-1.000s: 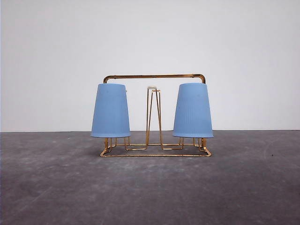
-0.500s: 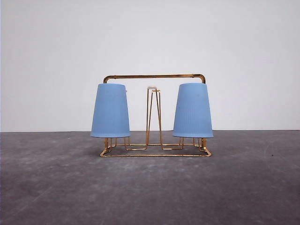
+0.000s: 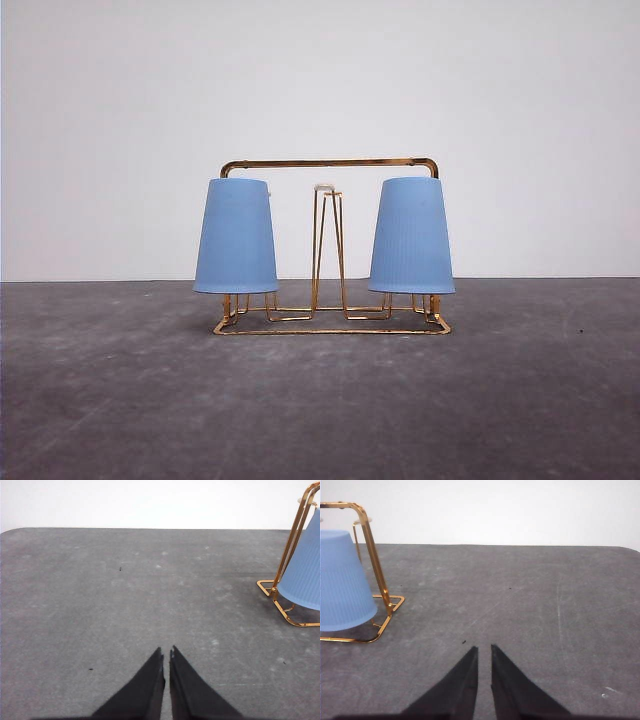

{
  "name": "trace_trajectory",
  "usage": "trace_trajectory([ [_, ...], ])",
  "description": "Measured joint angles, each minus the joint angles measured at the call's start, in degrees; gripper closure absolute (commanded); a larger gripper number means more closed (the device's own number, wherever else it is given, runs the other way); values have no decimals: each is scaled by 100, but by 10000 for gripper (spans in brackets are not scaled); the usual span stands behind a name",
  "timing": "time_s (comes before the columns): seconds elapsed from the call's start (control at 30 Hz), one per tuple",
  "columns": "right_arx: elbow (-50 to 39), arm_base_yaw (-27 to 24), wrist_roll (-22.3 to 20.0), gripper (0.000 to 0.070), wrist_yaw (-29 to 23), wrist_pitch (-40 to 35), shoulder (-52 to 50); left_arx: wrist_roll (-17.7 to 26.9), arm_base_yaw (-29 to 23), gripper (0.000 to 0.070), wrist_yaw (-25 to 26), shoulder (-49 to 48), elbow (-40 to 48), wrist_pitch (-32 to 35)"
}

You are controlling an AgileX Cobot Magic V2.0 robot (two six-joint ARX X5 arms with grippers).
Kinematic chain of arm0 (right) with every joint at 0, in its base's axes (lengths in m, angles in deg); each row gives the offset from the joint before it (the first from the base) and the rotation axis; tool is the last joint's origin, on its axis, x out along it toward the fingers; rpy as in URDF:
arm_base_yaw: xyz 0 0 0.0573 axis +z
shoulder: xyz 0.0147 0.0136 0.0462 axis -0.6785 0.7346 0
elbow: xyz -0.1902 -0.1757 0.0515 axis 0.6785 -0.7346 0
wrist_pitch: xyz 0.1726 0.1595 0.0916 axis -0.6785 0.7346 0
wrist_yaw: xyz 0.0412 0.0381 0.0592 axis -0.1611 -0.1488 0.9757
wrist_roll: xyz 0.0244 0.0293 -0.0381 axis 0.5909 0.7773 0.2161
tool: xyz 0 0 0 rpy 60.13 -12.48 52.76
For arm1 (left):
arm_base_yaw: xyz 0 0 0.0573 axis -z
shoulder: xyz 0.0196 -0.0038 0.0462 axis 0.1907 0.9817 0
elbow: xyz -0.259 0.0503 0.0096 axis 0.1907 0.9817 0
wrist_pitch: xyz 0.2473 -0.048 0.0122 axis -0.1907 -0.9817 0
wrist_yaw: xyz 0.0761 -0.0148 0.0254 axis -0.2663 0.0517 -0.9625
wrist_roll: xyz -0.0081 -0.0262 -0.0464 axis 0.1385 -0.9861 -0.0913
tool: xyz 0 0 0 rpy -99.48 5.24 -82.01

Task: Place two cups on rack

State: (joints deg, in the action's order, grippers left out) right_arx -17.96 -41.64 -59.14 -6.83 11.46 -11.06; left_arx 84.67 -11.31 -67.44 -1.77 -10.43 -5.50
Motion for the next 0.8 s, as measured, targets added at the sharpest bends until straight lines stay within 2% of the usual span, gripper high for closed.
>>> trace_trajectory([
  [0.8,0,0,0,655,0,0,0,0,0,700,0,0,0,0],
])
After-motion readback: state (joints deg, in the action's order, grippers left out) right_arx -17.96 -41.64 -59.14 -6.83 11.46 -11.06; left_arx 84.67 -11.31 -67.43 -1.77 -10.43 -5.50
